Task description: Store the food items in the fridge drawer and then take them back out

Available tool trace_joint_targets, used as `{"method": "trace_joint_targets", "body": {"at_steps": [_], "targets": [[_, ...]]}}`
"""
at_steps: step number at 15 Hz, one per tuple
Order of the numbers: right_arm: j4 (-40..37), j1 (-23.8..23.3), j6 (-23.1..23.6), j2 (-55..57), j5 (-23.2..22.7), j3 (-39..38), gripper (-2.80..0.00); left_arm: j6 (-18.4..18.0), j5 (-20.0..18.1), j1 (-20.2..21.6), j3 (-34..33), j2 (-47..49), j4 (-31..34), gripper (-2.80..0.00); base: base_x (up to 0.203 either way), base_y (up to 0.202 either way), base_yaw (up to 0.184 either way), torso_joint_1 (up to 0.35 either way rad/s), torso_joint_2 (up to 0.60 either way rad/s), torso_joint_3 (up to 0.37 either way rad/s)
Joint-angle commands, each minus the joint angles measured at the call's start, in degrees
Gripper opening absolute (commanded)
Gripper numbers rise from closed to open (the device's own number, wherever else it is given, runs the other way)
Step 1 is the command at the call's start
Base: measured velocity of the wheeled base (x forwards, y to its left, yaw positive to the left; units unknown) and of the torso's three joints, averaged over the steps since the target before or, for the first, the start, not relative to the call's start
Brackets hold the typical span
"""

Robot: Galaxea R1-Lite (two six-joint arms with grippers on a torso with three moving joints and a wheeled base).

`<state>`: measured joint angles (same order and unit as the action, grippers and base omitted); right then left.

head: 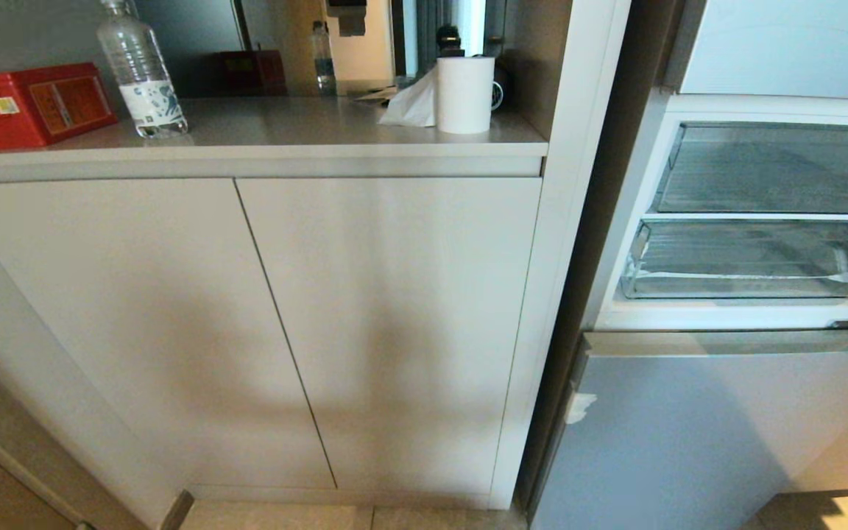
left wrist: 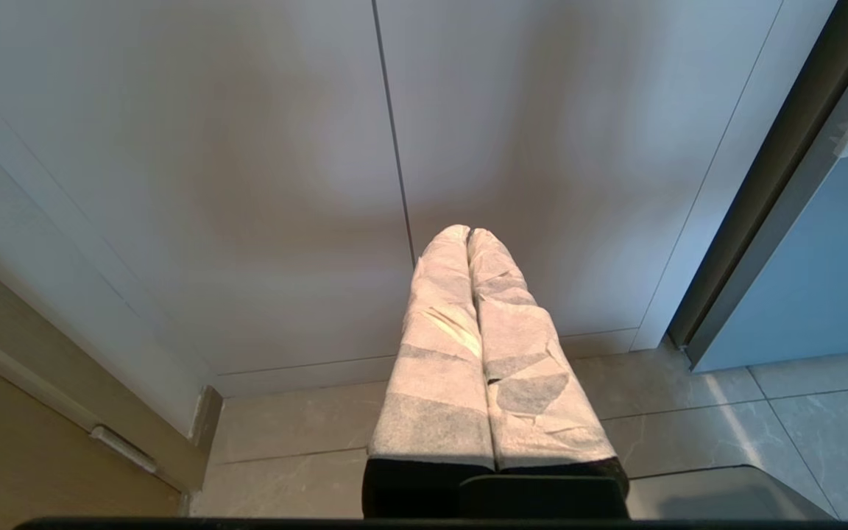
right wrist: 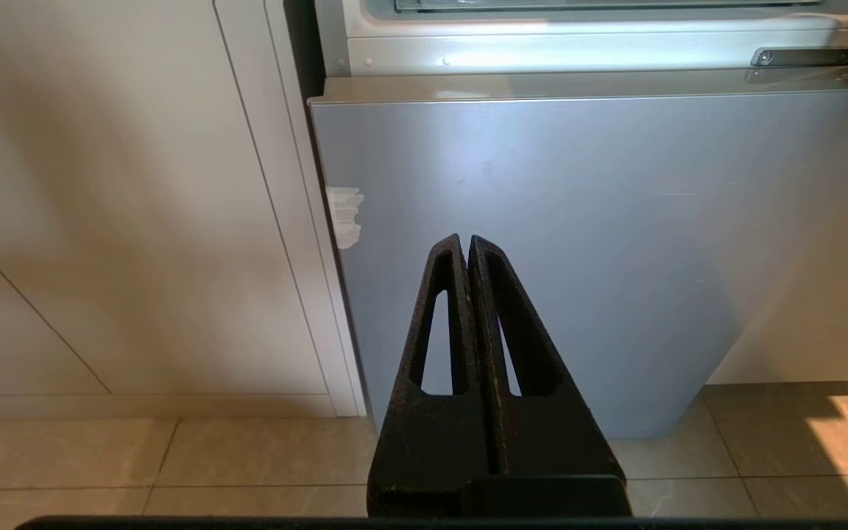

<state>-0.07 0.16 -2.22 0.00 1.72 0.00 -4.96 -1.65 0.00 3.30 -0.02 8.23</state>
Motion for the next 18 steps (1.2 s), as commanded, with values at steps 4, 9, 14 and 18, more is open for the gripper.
{"method": "trace_joint_targets", "body": {"at_steps": [4,9,14,18], "targets": [[-3.0,0.0,-1.2,6.0,0.1,10.0,-2.8,0.0,0.0,0.0,0.0,-0.1,0.0,-2.8,0.0,0.0,0.0,0.0,0.0,0.0],[-1.1,0.0,-2.6,34.4,-0.2,22.7,0.0,0.0,0.0,0.0,0.0,-0.1,0.0,-2.8,0.0,0.0,0.0,0.0,0.0,0.0],[13.0,0.3,-3.2,61.0,-1.1,29.9,0.0,0.0,0.0,0.0,0.0,-0.1,0.0,-2.8,0.0,0.0,0.0,0.0,0.0,0.0],[32.0,0.3,-3.3,80.5,-1.8,31.9,0.0,0.0,0.0,0.0,0.0,-0.1,0.0,-2.8,0.0,0.0,0.0,0.0,0.0,0.0]]}}
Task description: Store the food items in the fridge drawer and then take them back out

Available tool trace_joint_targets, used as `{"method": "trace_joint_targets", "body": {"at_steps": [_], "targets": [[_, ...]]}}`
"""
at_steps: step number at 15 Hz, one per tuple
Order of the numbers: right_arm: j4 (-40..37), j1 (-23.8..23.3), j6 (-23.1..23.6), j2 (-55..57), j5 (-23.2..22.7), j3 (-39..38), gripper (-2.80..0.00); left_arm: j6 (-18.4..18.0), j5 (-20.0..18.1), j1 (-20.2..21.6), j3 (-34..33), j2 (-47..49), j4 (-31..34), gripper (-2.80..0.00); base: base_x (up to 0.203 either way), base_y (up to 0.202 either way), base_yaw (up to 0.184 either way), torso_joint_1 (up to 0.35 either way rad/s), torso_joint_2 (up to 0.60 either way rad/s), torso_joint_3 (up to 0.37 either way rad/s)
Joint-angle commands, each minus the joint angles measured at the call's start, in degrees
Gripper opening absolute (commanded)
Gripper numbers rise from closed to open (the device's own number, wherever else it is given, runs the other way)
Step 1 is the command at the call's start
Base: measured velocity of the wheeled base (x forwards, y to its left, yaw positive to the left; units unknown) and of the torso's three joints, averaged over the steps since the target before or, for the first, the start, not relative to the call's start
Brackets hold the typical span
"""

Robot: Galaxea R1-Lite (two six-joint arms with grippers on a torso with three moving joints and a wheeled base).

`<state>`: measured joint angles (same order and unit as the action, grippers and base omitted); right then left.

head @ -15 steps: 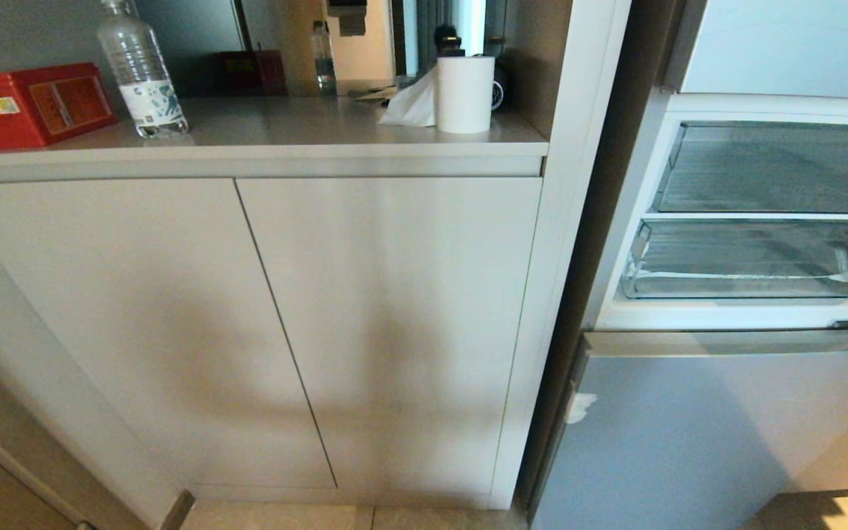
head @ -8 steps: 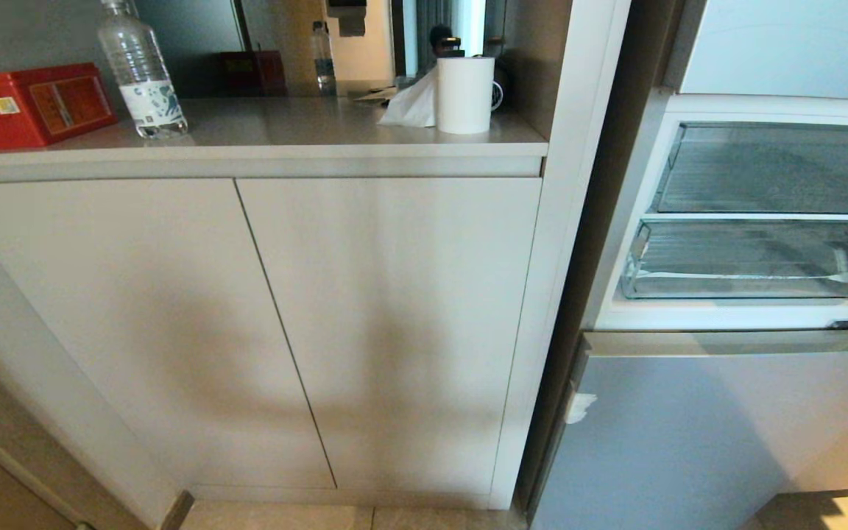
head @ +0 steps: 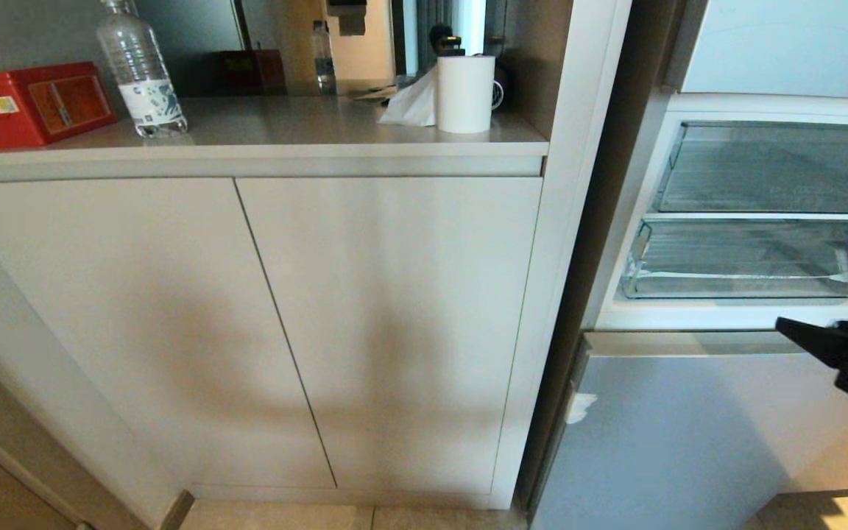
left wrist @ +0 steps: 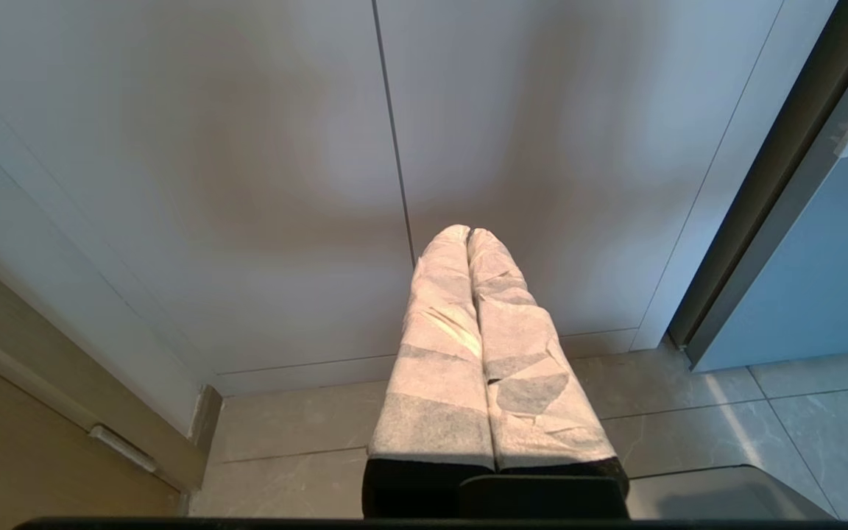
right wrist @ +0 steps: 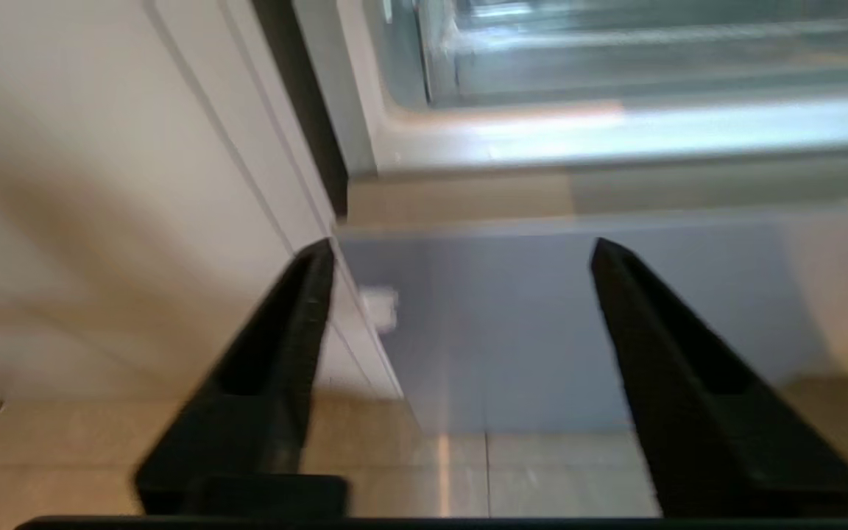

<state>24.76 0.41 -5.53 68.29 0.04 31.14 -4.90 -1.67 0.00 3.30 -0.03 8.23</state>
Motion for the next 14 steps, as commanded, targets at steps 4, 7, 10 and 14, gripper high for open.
{"method": "trace_joint_targets", "body": {"at_steps": [4,7,10,14], "targets": [[20.5,-0.1,0.2,24.5,-2.7,3.4,0.0,-0.1,0.0,0.0,0.0,-0.1,0.0,-2.8,0.0,0.0,0.0,0.0,0.0,0.0],[22.0,-0.2,0.5,29.8,-3.1,7.1,0.0,0.0,0.0,0.0,0.0,-0.1,0.0,-2.8,0.0,0.0,0.0,0.0,0.0,0.0],[25.9,-0.2,0.7,35.0,-3.1,10.6,0.0,0.0,0.0,0.0,0.0,-0.1,0.0,-2.8,0.0,0.0,0.0,0.0,0.0,0.0],[29.6,-1.0,1.1,40.6,-2.9,15.7,0.0,-0.1,0.0,0.0,0.0,-0.1,0.0,-2.8,0.0,0.0,0.0,0.0,0.0,0.0]]}}
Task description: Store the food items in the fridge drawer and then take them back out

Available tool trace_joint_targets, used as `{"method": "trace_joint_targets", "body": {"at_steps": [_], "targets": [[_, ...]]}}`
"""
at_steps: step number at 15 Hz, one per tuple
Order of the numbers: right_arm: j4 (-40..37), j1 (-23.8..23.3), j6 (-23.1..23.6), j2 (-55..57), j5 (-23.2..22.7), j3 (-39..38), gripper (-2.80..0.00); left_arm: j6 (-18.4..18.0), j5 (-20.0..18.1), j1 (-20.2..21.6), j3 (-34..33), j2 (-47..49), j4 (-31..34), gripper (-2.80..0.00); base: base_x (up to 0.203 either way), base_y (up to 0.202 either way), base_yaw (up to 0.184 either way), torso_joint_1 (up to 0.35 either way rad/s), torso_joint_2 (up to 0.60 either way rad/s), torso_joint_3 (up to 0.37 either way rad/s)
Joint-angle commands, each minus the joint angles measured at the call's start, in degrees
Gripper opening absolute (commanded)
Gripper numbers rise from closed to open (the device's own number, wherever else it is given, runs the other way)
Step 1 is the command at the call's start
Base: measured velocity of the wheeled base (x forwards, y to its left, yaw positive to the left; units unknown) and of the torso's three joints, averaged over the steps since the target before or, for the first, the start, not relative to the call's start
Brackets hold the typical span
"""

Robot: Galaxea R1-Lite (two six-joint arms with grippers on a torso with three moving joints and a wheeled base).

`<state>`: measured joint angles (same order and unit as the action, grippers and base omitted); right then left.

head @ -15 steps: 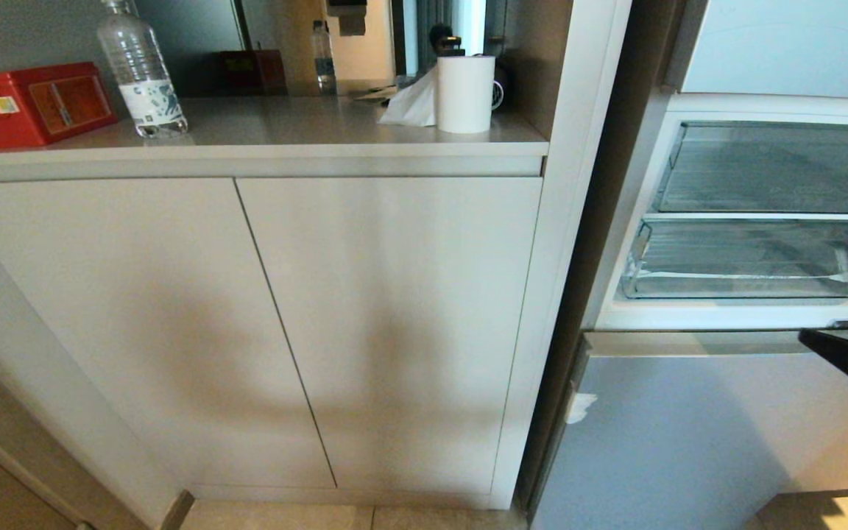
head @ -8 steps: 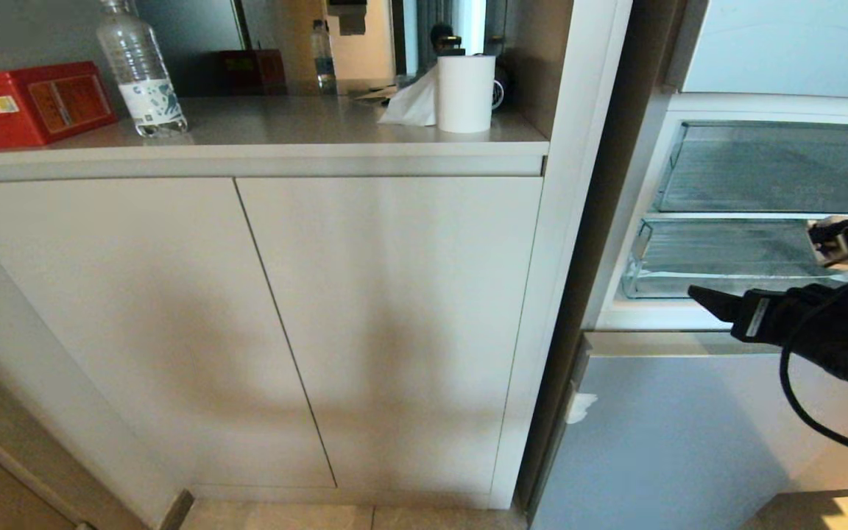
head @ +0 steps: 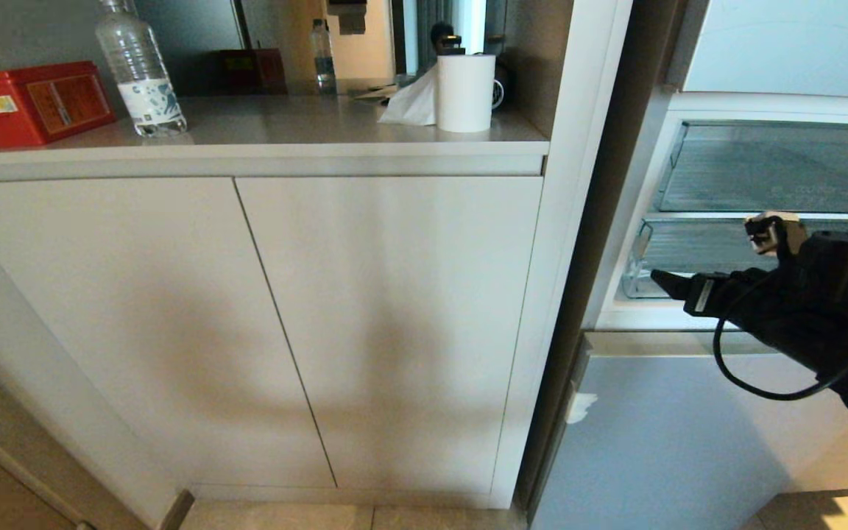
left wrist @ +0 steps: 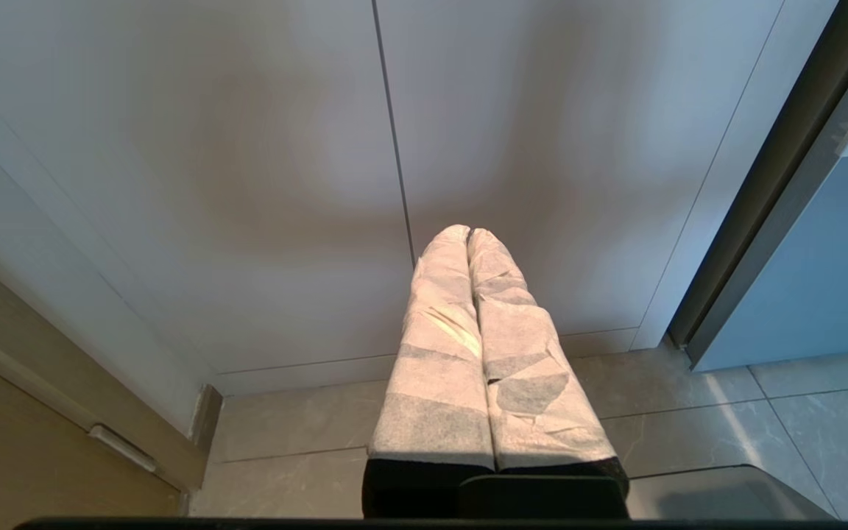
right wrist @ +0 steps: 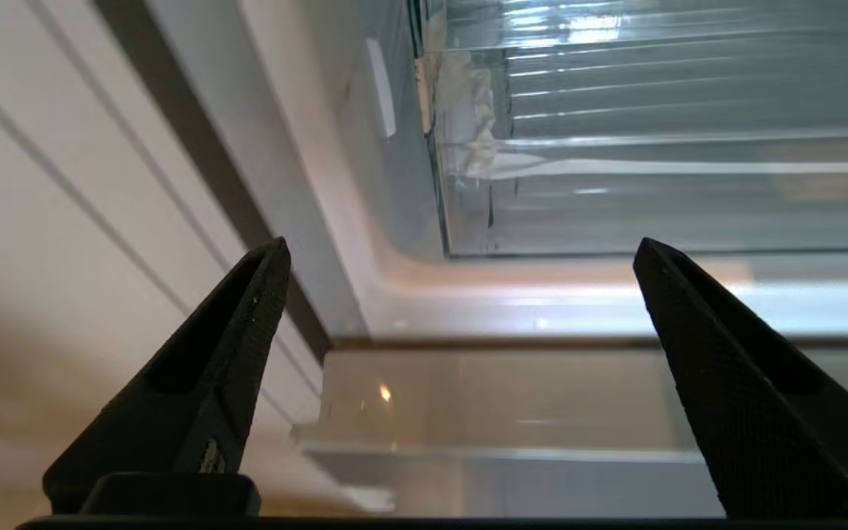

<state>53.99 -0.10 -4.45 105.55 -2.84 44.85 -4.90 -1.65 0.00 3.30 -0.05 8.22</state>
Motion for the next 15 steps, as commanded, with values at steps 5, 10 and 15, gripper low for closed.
{"method": "trace_joint_targets", "body": {"at_steps": [5,10,15], "targets": [[1.6,-1.3,-0.8,10.0,0.1,9.0,0.0,0.0,0.0,0.0,0.0,0.0,0.0,-2.8,0.0,0.0,0.0,0.0,0.0,0.0],[2.2,-1.4,-1.1,14.5,-0.1,14.0,0.0,0.0,0.0,0.0,0.0,0.0,0.0,-2.8,0.0,0.0,0.0,0.0,0.0,0.0],[6.6,-1.4,-2.4,17.2,-0.3,17.0,0.0,0.0,0.0,0.0,0.0,0.0,0.0,-2.8,0.0,0.0,0.0,0.0,0.0,0.0]]}}
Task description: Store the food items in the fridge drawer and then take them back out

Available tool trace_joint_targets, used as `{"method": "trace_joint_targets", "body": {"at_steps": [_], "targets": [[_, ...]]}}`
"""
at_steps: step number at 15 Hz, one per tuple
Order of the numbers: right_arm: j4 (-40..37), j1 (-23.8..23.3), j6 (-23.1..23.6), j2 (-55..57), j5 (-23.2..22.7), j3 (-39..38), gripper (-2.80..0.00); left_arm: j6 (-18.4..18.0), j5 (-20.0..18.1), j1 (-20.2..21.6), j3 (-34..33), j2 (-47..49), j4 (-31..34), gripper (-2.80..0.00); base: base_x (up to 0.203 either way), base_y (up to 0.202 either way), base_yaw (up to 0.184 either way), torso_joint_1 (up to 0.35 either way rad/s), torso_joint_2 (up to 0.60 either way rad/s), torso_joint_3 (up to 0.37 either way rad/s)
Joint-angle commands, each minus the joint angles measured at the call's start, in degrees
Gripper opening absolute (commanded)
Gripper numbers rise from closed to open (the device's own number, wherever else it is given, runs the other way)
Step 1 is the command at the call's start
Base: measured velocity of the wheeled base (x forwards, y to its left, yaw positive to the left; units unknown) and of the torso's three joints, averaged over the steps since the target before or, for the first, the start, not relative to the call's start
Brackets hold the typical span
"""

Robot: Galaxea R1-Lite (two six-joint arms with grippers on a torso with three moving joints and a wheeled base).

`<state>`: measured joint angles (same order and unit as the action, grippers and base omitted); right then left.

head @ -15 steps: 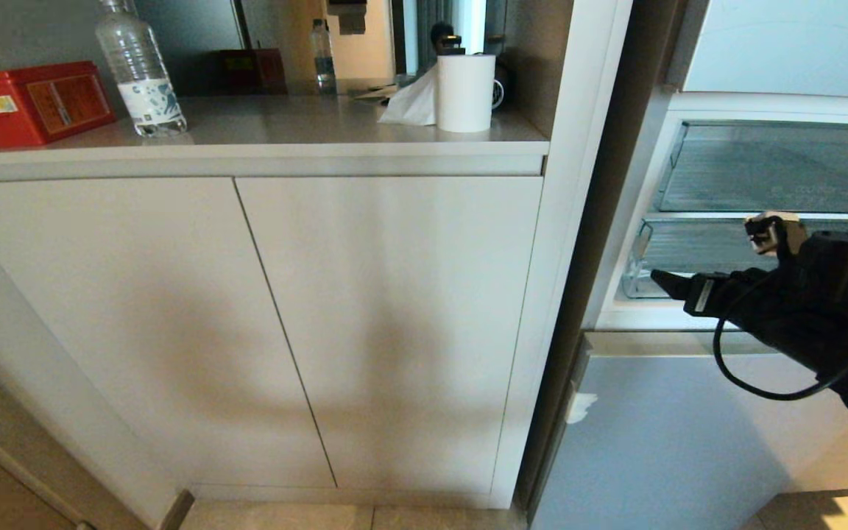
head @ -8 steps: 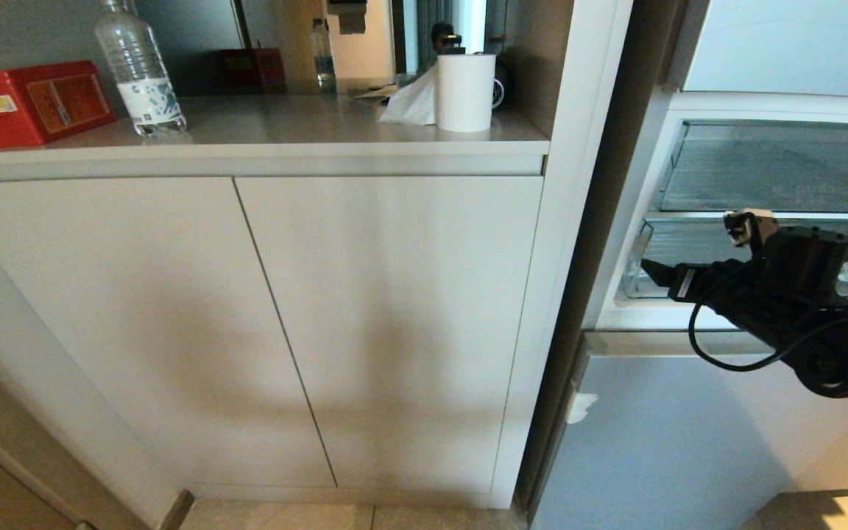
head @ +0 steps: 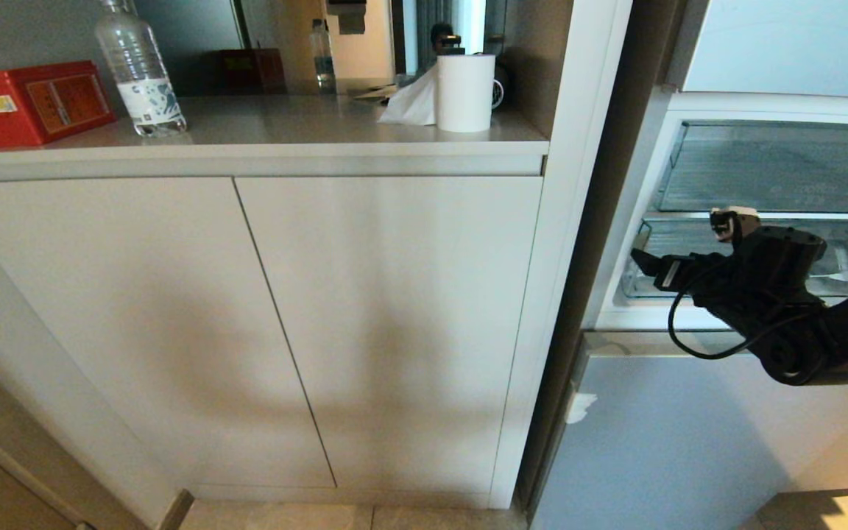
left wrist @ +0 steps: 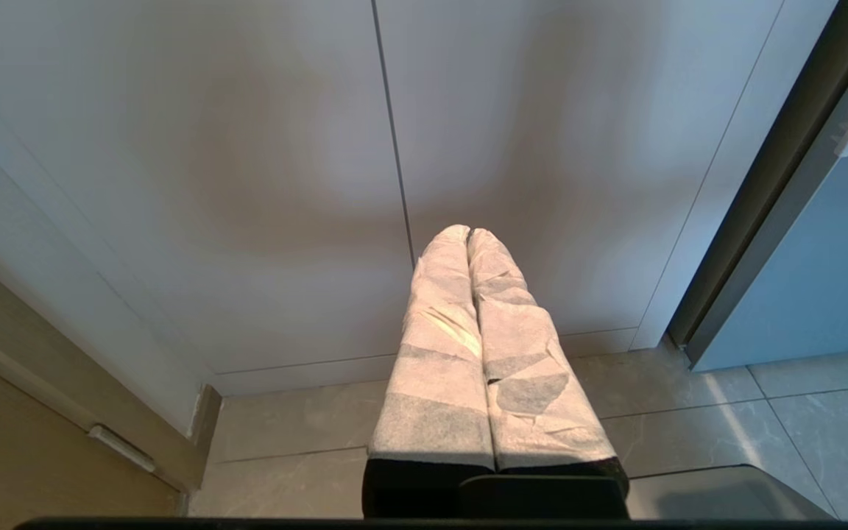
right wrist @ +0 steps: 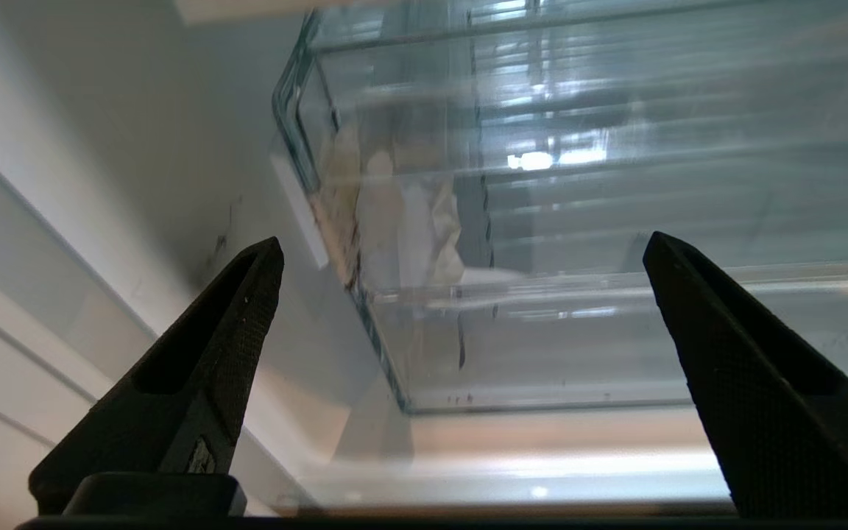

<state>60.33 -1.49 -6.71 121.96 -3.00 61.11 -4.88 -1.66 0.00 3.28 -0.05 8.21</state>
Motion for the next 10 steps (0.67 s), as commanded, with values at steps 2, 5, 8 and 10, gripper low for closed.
{"method": "trace_joint_targets", "body": {"at_steps": [2,5,8,10], "targets": [[0.2,0.1,-0.2,1.4,-0.1,2.0,0.0,0.0,0.0,0.0,0.1,0.0,0.0,-2.8,0.0,0.0,0.0,0.0,0.0,0.0],[0.1,0.3,-0.3,2.4,0.2,4.3,0.0,0.0,0.0,0.0,0.1,0.0,0.0,-2.8,0.0,0.0,0.0,0.0,0.0,0.0],[0.1,0.4,0.0,2.1,0.3,4.0,0.0,0.0,0.0,0.0,0.1,0.0,0.0,-2.8,0.0,0.0,0.0,0.0,0.0,0.0],[0.2,0.7,0.4,2.1,0.5,3.6,0.0,0.0,0.0,0.0,0.0,0.0,0.0,-2.8,0.0,0.0,0.0,0.0,0.0,0.0]]}}
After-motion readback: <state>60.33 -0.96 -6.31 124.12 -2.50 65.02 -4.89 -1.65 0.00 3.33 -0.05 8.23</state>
